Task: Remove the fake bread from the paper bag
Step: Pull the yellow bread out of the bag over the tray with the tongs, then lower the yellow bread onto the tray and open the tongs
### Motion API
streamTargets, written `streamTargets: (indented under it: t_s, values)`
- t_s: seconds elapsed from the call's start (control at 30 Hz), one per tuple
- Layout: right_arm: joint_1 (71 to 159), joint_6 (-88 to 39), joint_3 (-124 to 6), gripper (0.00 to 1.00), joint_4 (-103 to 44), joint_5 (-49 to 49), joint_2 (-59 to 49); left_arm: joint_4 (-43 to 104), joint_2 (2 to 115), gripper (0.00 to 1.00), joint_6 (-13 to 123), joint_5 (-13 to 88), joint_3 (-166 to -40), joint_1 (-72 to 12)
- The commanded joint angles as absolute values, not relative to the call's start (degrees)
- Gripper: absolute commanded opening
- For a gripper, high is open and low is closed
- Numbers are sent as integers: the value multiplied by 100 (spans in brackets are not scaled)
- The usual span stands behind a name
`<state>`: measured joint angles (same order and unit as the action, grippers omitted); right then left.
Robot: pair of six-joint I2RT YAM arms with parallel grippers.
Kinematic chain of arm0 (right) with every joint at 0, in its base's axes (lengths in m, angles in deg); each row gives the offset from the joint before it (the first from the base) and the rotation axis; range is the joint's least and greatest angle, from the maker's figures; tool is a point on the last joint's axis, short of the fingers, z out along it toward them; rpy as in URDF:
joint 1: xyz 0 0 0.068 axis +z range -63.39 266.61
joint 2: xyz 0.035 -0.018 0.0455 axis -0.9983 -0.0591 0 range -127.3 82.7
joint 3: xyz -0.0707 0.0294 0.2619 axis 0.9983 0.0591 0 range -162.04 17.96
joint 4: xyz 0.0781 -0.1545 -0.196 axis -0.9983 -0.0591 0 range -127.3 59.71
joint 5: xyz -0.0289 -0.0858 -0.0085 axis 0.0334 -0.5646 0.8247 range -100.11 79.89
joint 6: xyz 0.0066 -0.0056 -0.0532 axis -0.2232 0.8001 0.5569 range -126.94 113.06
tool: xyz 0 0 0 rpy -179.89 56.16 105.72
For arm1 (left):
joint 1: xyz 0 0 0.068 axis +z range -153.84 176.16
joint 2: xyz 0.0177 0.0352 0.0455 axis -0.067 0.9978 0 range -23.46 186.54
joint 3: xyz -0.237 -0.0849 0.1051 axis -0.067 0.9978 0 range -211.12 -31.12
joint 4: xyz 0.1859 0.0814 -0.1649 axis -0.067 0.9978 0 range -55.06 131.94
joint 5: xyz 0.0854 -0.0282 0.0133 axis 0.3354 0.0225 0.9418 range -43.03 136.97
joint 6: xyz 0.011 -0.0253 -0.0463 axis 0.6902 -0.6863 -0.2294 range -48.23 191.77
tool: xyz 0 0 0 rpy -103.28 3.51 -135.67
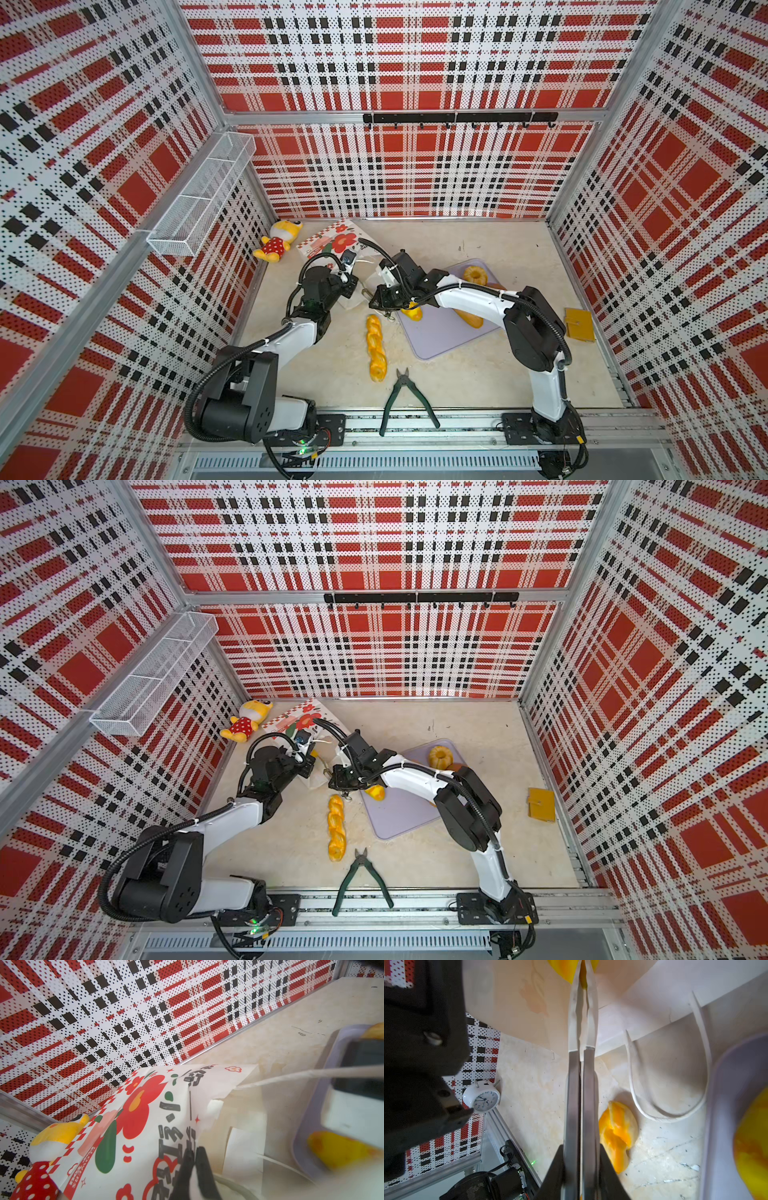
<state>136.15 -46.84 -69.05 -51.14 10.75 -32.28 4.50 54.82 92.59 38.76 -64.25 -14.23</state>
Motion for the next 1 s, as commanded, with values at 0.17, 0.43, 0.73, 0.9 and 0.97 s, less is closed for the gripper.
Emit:
streamTargets:
  t_s: [0.17, 0.43, 0.73, 0.9, 0.97]
  values:
    - [13631, -4610, -6079, 0, -4721, 1005, -2178, 268, 5371, 0, 9121, 4253, -6392, -1476]
    - [13633, -4668, -5060, 0, -4943, 818, -685, 253, 5431, 0, 8845, 4410, -6560, -1278]
    - [13632, -5211, -4020, 0, -5473, 340, 1026, 237, 5441, 0, 8541, 4750, -6549, -1118]
    - [13631, -5548, -3548, 0, -6142, -2, 2022, 184, 5433, 0, 8479, 4741, -6534, -1098]
    - [13637, -5667, -3411, 0, -6482, -242, 2402, 154, 5419, 0, 8470, 4748, -6500, -1103]
